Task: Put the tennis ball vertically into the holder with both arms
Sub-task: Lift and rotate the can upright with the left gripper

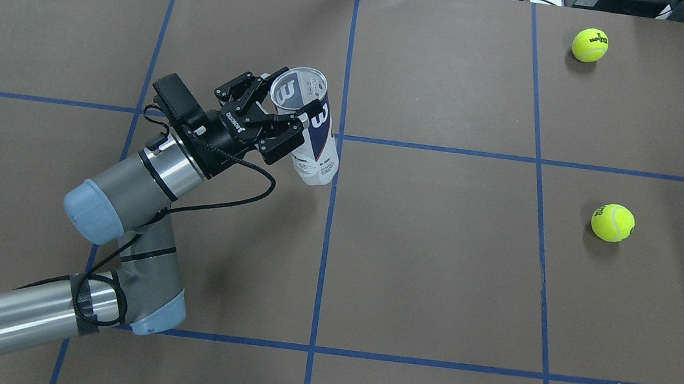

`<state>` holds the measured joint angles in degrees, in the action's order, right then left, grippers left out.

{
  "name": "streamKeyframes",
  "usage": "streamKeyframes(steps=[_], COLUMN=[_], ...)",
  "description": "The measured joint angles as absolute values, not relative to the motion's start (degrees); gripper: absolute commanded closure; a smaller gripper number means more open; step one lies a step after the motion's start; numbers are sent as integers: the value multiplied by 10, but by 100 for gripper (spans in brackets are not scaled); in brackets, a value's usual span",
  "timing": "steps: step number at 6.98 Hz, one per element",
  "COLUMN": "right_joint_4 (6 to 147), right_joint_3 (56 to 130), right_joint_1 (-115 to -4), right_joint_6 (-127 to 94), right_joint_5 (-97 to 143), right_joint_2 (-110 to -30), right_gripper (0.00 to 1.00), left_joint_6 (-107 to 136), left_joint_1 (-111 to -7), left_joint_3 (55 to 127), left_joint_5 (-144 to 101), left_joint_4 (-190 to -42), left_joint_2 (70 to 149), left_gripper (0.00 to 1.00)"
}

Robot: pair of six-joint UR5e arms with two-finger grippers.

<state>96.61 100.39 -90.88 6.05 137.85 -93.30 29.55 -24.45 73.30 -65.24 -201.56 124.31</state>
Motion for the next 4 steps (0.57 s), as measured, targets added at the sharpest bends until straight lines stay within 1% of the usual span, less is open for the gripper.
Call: streamKeyframes(steps=[4], right_joint_4=[966], right_joint_3=[1004], right_joint_1=[-909], right_joint_6=[61], right_joint_5=[1380], right_joint_2=[-933], right_gripper=[1], left_joint_6=[219], left_joint_1=[-224], left_joint_3=[711], left_joint_5=[-648], left_joint_4=[-2040], left_joint_2=[1247], left_gripper=[71])
